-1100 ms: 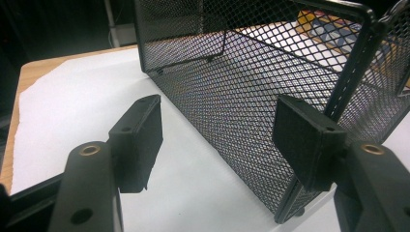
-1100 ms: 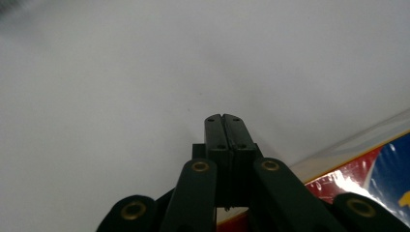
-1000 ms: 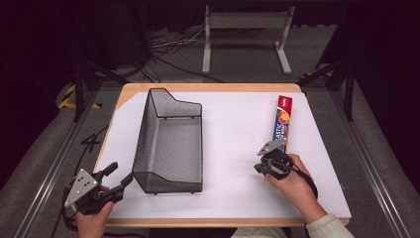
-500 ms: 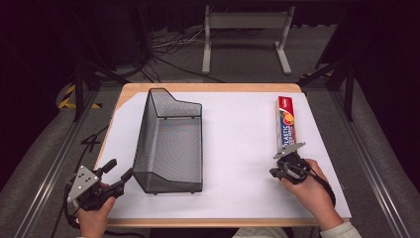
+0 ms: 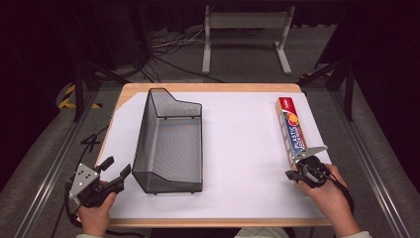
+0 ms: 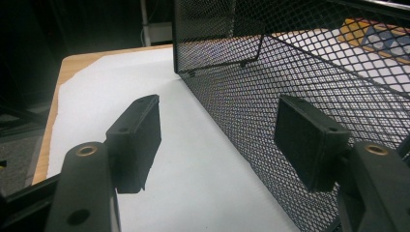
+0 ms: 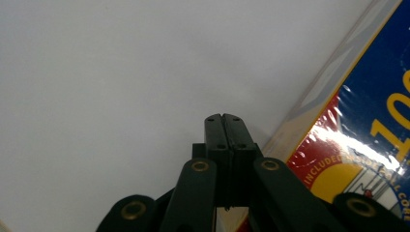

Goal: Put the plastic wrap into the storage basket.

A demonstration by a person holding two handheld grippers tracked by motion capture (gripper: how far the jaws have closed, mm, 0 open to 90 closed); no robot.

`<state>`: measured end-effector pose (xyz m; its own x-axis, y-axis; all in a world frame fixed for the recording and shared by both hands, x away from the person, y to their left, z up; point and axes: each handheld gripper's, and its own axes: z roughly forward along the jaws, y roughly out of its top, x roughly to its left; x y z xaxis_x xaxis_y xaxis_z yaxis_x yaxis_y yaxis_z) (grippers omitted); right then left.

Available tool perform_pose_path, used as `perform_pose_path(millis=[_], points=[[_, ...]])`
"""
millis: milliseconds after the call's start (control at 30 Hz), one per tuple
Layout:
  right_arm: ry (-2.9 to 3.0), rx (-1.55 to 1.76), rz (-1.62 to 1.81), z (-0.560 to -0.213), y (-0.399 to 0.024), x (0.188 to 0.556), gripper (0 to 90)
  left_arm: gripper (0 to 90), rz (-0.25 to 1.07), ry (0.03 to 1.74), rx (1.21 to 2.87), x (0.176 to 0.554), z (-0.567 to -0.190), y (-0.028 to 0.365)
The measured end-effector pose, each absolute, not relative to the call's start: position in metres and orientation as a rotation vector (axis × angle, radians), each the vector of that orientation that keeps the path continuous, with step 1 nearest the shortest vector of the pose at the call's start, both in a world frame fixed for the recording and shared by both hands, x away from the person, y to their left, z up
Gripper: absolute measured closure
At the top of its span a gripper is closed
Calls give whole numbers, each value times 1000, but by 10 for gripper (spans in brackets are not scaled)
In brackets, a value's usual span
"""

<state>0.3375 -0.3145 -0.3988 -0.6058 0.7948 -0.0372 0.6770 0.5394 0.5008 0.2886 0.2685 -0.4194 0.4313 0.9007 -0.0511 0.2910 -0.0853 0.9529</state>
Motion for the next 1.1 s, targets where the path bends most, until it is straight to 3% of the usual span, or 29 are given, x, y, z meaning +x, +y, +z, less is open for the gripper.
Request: perform_pose_path(millis=[267, 533, 600, 667, 1100], points=[[2519, 1211, 730, -394, -313, 337, 850, 342, 722, 1070, 1621, 288, -420, 269], [2396, 1246, 985, -370, -321, 340, 630, 337, 724, 1079, 1622, 287, -420, 269], [2354, 1243, 999, -365, -321, 343, 530, 337, 726, 1077, 1625, 287, -420, 269], [2342, 1312, 985, -360, -321, 348, 507, 337, 726, 1077, 1621, 287, -420, 268], [2263, 1413, 1012, -341, -327, 382, 568, 335, 724, 1073, 1622, 287, -421, 269]])
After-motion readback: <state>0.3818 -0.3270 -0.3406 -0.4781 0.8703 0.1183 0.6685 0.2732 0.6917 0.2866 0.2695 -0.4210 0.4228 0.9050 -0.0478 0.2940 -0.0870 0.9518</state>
